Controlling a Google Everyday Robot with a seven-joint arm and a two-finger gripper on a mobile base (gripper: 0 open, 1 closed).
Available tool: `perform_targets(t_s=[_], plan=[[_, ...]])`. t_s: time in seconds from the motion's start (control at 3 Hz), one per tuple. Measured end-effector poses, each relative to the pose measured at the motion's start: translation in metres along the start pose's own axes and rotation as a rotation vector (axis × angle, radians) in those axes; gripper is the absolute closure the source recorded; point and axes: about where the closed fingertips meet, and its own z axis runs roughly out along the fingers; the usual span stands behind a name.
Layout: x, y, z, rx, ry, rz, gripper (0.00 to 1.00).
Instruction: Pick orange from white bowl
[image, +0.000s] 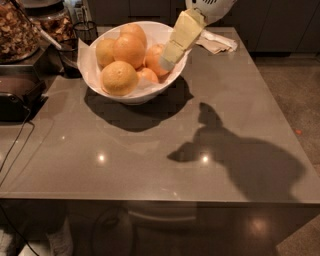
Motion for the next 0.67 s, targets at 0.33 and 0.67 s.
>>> perform_targets(t_s=[0.33,0.67], plan=[[-0.0606,-0.0122,0.0222,-0.033,-0.009,0.073,0.0],[-0.0697,-0.015,0.0225,-0.022,-0.038,0.068,0.0]])
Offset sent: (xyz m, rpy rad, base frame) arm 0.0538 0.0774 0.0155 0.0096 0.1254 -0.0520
